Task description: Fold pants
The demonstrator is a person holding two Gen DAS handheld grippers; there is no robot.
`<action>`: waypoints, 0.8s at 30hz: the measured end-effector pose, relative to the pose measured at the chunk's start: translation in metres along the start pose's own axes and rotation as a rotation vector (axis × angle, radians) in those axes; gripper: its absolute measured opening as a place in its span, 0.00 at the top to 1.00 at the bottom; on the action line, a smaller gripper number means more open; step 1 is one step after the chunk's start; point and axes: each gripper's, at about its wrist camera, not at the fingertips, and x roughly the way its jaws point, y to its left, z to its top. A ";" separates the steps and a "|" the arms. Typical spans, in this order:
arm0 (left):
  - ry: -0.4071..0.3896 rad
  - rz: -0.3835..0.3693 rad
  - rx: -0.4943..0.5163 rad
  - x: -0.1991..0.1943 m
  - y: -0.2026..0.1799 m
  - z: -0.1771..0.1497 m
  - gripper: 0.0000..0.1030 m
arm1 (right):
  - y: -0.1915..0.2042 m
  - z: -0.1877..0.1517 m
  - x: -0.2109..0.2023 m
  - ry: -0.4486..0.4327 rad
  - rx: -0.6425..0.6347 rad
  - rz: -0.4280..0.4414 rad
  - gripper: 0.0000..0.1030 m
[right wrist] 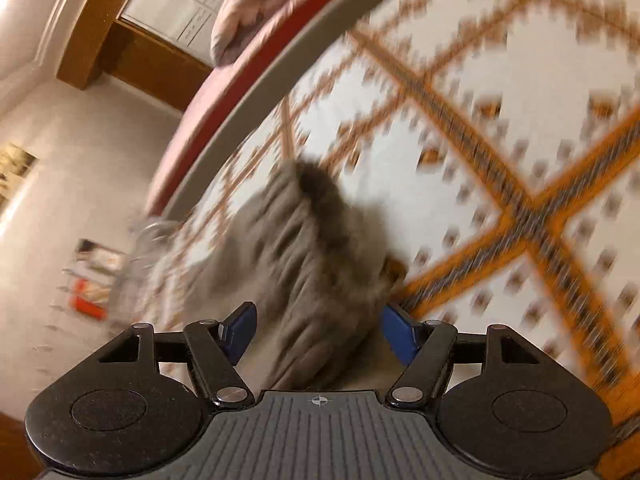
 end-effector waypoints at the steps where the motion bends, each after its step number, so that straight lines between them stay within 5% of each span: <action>1: -0.001 -0.002 -0.003 0.000 0.000 0.000 0.16 | 0.000 -0.001 0.002 0.014 0.002 0.017 0.33; 10: 0.020 -0.003 0.031 0.002 -0.007 -0.006 0.16 | 0.000 0.010 0.050 0.073 0.001 -0.026 0.33; 11: 0.024 0.000 0.039 0.002 -0.008 -0.008 0.16 | 0.004 0.010 0.054 0.068 -0.015 -0.032 0.36; 12: 0.025 0.003 0.046 0.001 -0.008 -0.009 0.16 | 0.007 0.009 0.056 0.063 -0.034 -0.043 0.61; 13: 0.024 0.009 0.056 0.001 -0.009 -0.010 0.16 | 0.010 0.006 0.055 0.060 -0.050 -0.053 0.61; 18: 0.010 0.039 0.074 -0.005 -0.005 -0.009 0.16 | 0.016 0.001 0.025 -0.043 -0.018 0.125 0.63; 21: 0.005 0.053 0.075 -0.005 -0.004 -0.007 0.16 | 0.002 -0.002 0.049 0.057 -0.028 -0.107 0.63; 24: -0.001 0.069 0.082 -0.005 -0.006 -0.008 0.16 | 0.006 -0.003 0.049 0.047 -0.036 -0.088 0.53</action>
